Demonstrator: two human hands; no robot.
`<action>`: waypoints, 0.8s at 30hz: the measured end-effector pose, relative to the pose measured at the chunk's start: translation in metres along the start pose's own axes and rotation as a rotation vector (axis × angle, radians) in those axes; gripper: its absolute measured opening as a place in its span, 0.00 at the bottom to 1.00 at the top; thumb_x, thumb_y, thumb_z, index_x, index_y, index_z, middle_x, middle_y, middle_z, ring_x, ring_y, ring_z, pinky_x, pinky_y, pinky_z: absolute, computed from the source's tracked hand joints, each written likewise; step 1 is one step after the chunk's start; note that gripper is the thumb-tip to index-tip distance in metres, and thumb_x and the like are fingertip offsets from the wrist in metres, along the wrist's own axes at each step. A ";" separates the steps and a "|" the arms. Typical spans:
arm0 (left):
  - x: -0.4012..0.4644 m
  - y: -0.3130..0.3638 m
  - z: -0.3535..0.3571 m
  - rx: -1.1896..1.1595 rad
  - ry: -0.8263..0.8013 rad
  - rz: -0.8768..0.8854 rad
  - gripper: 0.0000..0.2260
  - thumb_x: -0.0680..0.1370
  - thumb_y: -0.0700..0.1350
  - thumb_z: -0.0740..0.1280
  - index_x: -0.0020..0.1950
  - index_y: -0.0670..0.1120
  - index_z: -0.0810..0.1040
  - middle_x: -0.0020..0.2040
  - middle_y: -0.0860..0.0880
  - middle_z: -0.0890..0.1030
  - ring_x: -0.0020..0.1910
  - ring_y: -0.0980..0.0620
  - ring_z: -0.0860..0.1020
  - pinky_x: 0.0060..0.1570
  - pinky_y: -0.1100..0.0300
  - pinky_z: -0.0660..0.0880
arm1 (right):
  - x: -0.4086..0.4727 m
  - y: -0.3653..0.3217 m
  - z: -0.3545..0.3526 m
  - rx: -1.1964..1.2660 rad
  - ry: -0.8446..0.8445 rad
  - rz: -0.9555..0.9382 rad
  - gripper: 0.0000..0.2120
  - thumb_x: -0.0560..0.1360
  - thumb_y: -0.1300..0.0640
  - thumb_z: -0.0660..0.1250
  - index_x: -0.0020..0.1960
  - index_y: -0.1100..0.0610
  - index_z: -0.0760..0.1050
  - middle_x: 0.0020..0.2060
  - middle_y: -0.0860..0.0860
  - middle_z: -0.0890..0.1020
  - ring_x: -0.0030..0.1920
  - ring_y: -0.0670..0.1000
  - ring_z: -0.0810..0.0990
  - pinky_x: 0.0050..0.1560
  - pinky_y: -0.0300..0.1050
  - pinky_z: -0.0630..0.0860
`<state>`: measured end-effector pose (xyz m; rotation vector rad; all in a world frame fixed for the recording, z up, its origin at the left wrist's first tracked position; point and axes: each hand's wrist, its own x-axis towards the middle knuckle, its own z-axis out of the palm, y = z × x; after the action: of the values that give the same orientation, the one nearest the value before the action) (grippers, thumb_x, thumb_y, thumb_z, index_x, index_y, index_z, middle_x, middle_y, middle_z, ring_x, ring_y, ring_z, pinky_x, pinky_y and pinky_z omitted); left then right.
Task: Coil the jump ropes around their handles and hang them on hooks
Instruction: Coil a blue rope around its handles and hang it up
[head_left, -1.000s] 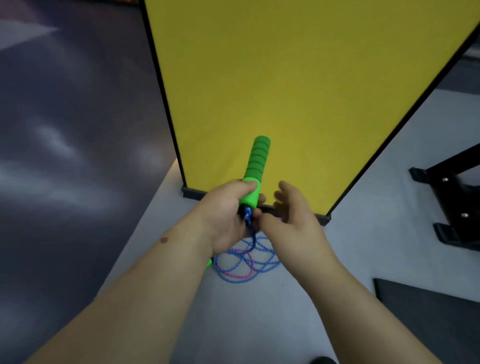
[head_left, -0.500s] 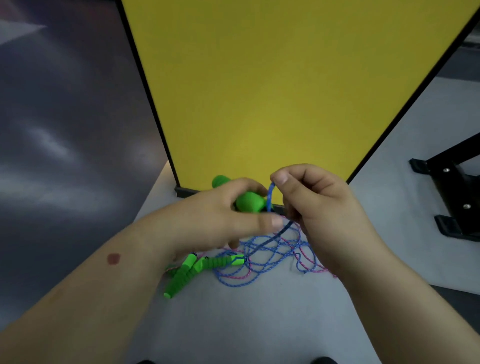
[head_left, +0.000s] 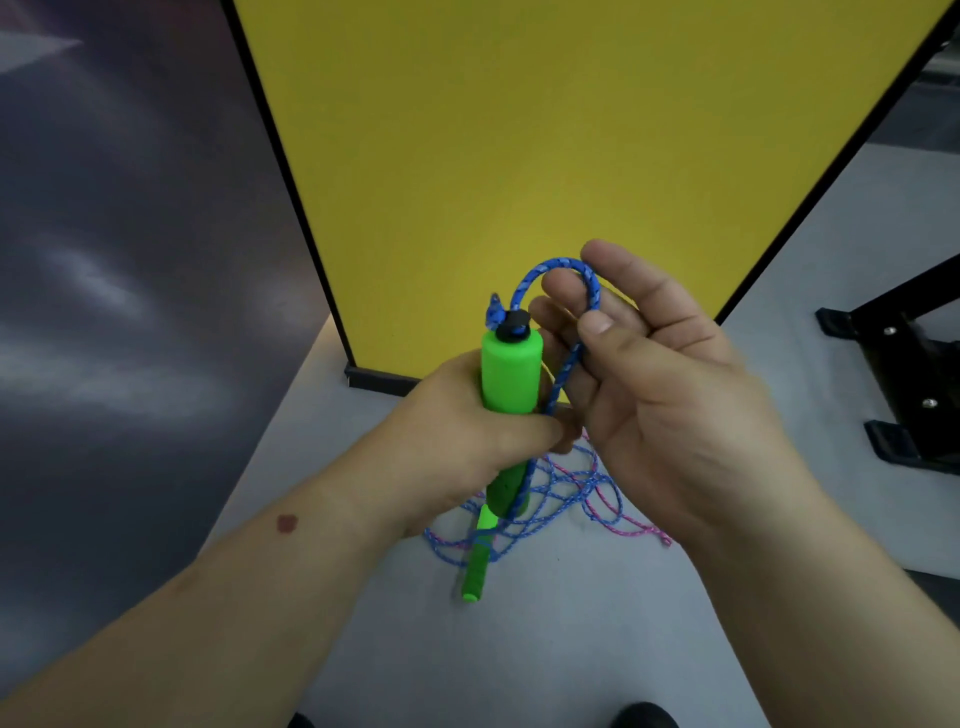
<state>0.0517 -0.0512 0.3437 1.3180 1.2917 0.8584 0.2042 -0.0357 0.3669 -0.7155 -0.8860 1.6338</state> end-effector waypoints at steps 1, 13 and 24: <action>0.000 0.000 0.001 -0.014 0.026 0.009 0.03 0.73 0.41 0.74 0.45 0.43 0.83 0.40 0.45 0.86 0.42 0.46 0.85 0.52 0.44 0.82 | 0.001 0.002 -0.002 -0.063 0.027 -0.002 0.16 0.81 0.69 0.60 0.62 0.54 0.78 0.50 0.51 0.88 0.53 0.52 0.85 0.49 0.48 0.81; 0.007 0.017 -0.034 -0.531 0.455 -0.046 0.04 0.79 0.37 0.70 0.51 0.43 0.78 0.42 0.48 0.88 0.38 0.50 0.87 0.41 0.54 0.83 | -0.011 0.016 -0.015 -0.869 -0.274 0.442 0.08 0.81 0.57 0.66 0.59 0.51 0.80 0.43 0.50 0.89 0.45 0.46 0.85 0.61 0.56 0.80; -0.005 0.010 -0.006 -0.519 0.022 -0.169 0.19 0.77 0.47 0.74 0.65 0.41 0.80 0.60 0.40 0.86 0.56 0.46 0.86 0.36 0.61 0.80 | -0.002 0.005 -0.006 -0.481 0.185 0.025 0.08 0.80 0.64 0.68 0.48 0.55 0.83 0.33 0.46 0.86 0.31 0.41 0.82 0.35 0.36 0.80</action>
<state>0.0470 -0.0534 0.3554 0.7819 1.0803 1.0052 0.2072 -0.0368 0.3596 -1.1924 -1.1500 1.3564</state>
